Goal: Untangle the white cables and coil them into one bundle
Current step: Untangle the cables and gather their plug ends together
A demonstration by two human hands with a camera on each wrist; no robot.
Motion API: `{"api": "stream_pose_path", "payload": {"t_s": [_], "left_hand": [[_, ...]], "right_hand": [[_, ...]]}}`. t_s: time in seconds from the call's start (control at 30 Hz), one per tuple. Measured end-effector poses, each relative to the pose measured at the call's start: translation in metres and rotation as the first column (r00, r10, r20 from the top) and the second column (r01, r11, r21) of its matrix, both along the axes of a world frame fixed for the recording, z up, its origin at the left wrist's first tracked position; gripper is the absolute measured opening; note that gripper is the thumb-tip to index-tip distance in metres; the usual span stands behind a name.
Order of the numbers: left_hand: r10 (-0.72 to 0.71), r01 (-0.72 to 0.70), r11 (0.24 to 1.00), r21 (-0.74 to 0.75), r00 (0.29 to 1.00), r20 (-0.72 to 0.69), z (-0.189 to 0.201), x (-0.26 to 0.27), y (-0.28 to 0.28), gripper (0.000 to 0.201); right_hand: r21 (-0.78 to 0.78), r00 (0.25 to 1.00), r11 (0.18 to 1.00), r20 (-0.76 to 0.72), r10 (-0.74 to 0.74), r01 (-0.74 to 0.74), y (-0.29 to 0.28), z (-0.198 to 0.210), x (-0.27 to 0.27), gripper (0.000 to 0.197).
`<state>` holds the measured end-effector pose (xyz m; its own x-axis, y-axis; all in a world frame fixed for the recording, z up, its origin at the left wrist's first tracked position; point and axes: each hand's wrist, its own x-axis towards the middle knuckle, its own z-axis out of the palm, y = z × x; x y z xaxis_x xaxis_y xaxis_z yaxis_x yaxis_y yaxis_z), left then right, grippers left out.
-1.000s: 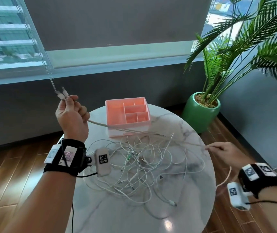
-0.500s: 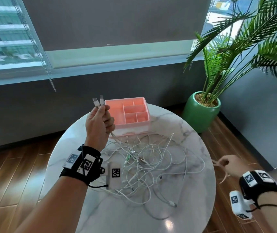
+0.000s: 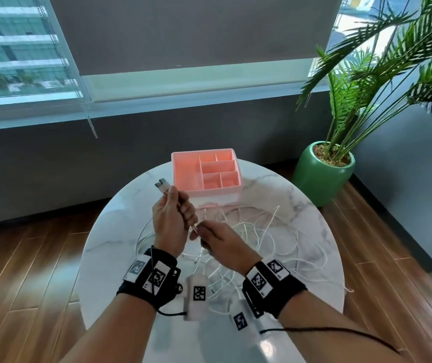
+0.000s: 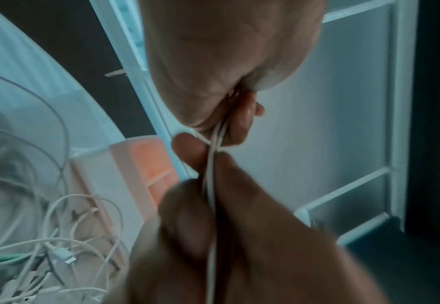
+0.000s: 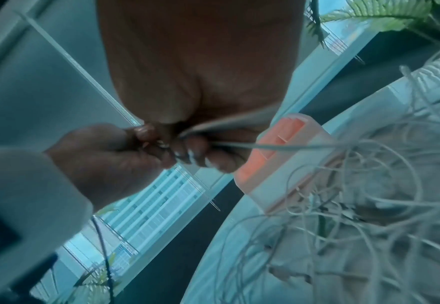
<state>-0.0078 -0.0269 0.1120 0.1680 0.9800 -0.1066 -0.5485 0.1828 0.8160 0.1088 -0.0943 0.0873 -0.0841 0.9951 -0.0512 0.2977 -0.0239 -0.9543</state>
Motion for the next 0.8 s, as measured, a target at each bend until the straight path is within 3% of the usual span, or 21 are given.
{"api": "stream_pose_path", "payload": {"t_s": [0.1, 0.23, 0.4, 0.5, 0.63, 0.73, 0.8], "left_hand": [[0.063, -0.061, 0.995, -0.081, 0.998, 0.018, -0.013, -0.019, 0.005, 0.04], [0.117, -0.109, 0.982, -0.156, 0.992, 0.042, -0.028, -0.037, 0.013, 0.04], [0.106, -0.103, 0.982, -0.156, 0.994, 0.012, -0.035, -0.039, 0.016, 0.039], [0.067, -0.072, 0.988, -0.139, 0.997, -0.044, -0.042, -0.029, 0.012, 0.039], [-0.044, 0.033, 0.992, -0.126, 0.996, -0.083, -0.053, -0.019, 0.005, 0.04], [-0.124, 0.109, 0.985, -0.131, 0.987, -0.105, -0.057, -0.018, 0.0, 0.039], [-0.175, 0.158, 0.979, -0.126, 0.975, -0.134, -0.059, -0.017, -0.003, 0.038]], "right_hand": [[-0.027, 0.999, 0.999, 0.032, 0.033, -0.032, -0.008, -0.013, 0.002, 0.03], [-0.067, 0.973, 0.992, 0.199, 0.12, -0.109, -0.024, -0.038, 0.03, 0.025], [-0.177, 0.946, 0.984, 0.316, 0.066, -0.009, -0.056, -0.069, 0.1, 0.02], [-0.2, 0.915, 0.977, 0.403, 0.014, 0.073, -0.071, -0.071, 0.133, 0.019], [-0.22, 0.876, 0.961, 0.481, -0.043, 0.169, -0.09, -0.076, 0.162, 0.035], [-0.382, 0.853, 0.904, 0.521, 0.039, 0.192, -0.108, -0.085, 0.172, 0.052], [-0.53, 0.898, 0.837, 0.422, 0.122, 0.135, -0.117, -0.094, 0.171, 0.052]]}}
